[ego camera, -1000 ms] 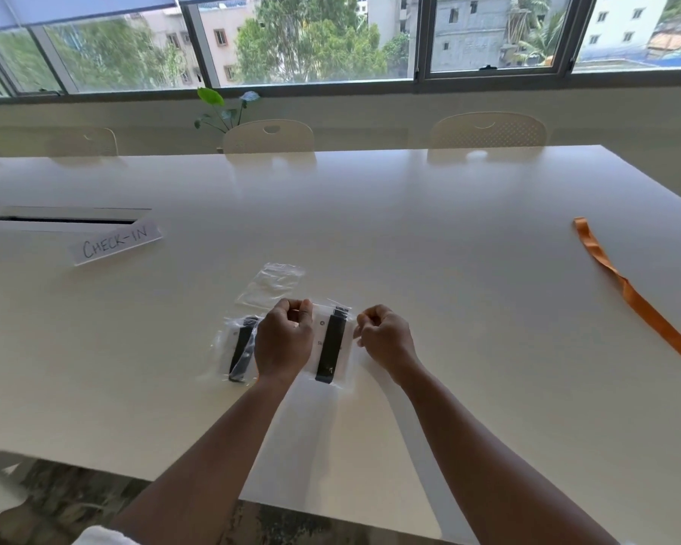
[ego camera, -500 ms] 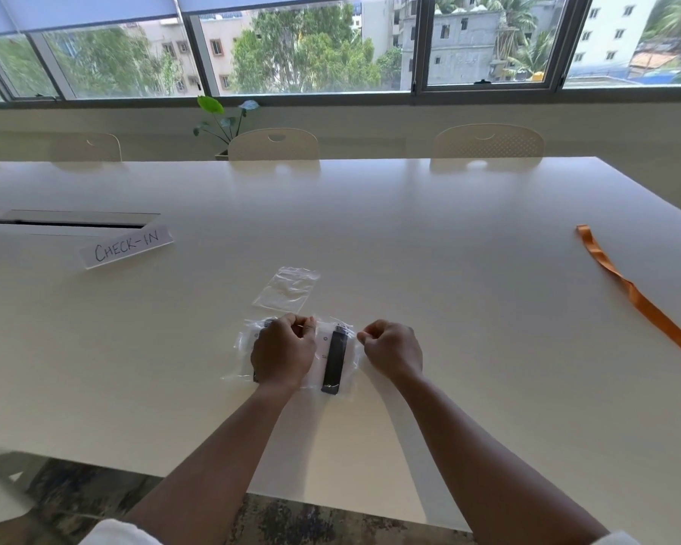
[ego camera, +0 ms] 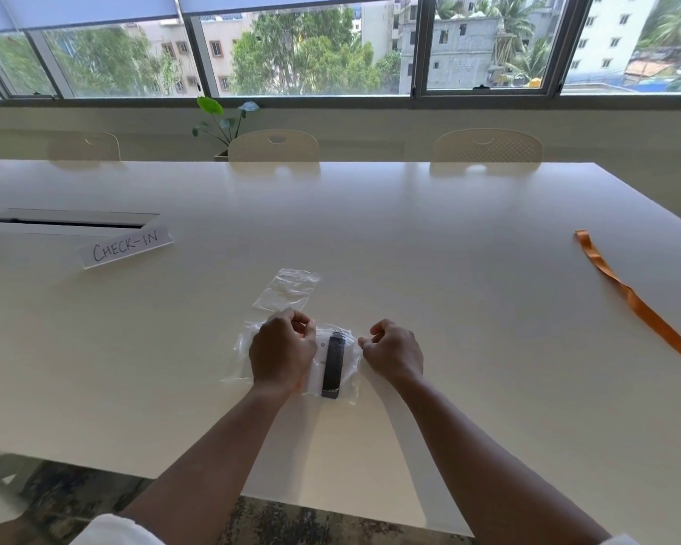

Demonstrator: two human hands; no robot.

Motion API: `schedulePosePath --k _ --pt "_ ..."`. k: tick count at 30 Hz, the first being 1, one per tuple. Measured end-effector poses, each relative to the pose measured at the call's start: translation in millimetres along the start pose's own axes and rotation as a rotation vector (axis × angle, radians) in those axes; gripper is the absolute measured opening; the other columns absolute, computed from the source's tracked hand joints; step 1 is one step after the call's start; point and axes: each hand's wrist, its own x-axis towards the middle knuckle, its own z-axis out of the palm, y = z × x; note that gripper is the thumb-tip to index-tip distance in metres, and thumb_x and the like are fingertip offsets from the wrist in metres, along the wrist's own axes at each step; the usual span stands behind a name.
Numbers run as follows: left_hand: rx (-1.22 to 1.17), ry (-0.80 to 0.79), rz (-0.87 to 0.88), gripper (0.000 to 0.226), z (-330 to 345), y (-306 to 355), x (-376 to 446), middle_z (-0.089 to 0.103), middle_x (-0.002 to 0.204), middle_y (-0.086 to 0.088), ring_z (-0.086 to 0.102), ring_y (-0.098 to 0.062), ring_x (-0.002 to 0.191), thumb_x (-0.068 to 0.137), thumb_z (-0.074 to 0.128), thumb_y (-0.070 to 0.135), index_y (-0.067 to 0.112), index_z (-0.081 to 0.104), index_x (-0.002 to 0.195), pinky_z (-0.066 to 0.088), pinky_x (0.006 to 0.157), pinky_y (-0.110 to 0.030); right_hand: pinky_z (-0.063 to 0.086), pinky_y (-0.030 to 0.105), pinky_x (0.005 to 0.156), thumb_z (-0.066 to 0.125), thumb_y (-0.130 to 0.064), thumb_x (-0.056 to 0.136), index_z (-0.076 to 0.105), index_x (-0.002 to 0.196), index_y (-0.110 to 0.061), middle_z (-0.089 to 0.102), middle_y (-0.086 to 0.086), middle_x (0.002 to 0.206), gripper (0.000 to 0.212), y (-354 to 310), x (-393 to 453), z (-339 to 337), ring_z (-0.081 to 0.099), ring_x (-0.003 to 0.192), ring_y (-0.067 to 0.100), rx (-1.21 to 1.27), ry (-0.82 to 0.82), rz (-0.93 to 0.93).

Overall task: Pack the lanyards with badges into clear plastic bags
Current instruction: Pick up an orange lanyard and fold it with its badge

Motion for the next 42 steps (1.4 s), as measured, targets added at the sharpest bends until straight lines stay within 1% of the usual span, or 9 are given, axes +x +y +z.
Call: schedulePosePath --k 6,11,13,17,24,28,31,36,42 --pt "-0.023 -0.017 0.107 0.012 7.6 23.0 -2.3 0.069 0.081 0.01 0.061 -0.01 0.072 0.087 0.067 0.037 0.025 0.069 0.085 0.041 0.062 -0.022 0.053 0.032 0.084 0.067 -0.036 0.084 0.064 0.114 -0.016 0.07 0.004 0.107 0.036 5.5 4.3 -9.7 0.065 0.098 0.02 0.062 -0.028 0.005" --pt "-0.074 -0.065 0.142 0.014 25.7 53.0 -7.5 0.07 0.079 0.011 0.065 -0.012 0.076 0.086 0.067 0.04 0.026 0.069 0.085 0.042 0.063 -0.023 0.052 0.03 0.085 0.066 -0.035 0.084 0.064 0.113 -0.016 0.07 -0.001 0.1 0.034 24.2 7.8 -36.1 0.065 0.097 0.018 0.077 0.005 0.071" --pt "-0.092 -0.098 0.161 0.015 36.9 69.0 -10.2 0.072 0.08 0.01 0.066 -0.013 0.077 0.086 0.067 0.04 0.026 0.07 0.085 0.04 0.064 -0.022 0.052 0.03 0.085 0.065 -0.035 0.085 0.064 0.113 -0.017 0.071 -0.001 0.102 0.034 38.6 9.1 -50.9 0.065 0.098 0.018 0.07 0.051 0.106" --pt "-0.115 -0.148 0.213 0.015 52.3 92.7 -16.3 0.073 0.082 0.009 0.067 -0.015 0.079 0.087 0.066 0.039 0.025 0.071 0.086 0.046 0.067 -0.024 0.053 0.029 0.084 0.064 -0.036 0.085 0.065 0.111 -0.017 0.071 0.001 0.105 0.032 59.1 12.0 -76.5 0.065 0.097 0.018 0.054 0.119 0.144" --pt "-0.165 -0.305 0.293 0.016 97.5 155.4 -42.0 0.067 0.073 0.013 0.067 -0.012 0.076 0.087 0.065 0.042 0.027 0.069 0.086 0.045 0.065 -0.023 0.052 0.031 0.086 0.06 -0.03 0.086 0.065 0.109 -0.014 0.069 0.007 0.108 0.029 119.3 15.9 -152.7 0.062 0.105 0.026 -0.032 0.396 0.273" --pt "-0.185 -0.38 0.387 0.019 122.3 186.9 -60.1 0.073 0.097 0.01 0.067 -0.012 0.094 0.09 0.062 0.042 0.026 0.071 0.095 0.044 0.072 -0.023 0.051 0.038 0.09 0.058 -0.026 0.086 0.065 0.11 -0.011 0.064 0.011 0.112 0.029 149.3 15.3 -193.6 0.056 0.109 0.029 -0.124 0.509 0.335" --pt "-0.175 -0.48 0.484 0.025 143.3 202.8 -71.4 0.07 0.113 0.009 0.062 -0.014 0.11 0.09 0.06 0.044 0.028 0.068 0.107 0.047 0.086 -0.027 0.046 0.039 0.095 0.057 -0.024 0.087 0.062 0.115 -0.009 0.06 0.012 0.12 0.032 169.7 16.6 -218.1 0.052 0.116 0.03 -0.147 0.522 0.396" --pt "-0.128 -0.615 0.572 0.044 172.9 224.1 -86.6 0.061 0.133 0.004 0.052 -0.017 0.125 0.09 0.058 0.049 0.03 0.058 0.129 0.042 0.102 -0.03 0.042 0.041 0.1 0.055 -0.022 0.086 0.057 0.122 -0.006 0.052 0.014 0.128 0.04 201.7 21.7 -244.2 0.046 0.123 0.031 -0.215 0.511 0.48" --pt "-0.038 -0.675 0.603 0.059 195.8 235.8 -92.1 0.036 0.157 0.003 0.024 -0.014 0.148 0.095 0.049 0.051 0.026 0.041 0.148 0.014 0.122 -0.034 0.038 0.047 0.101 0.046 -0.018 0.089 0.05 0.126 -0.004 0.043 0.018 0.132 0.04 228.5 29.8 -256.5 0.04 0.123 0.035 -0.382 0.417 0.542"
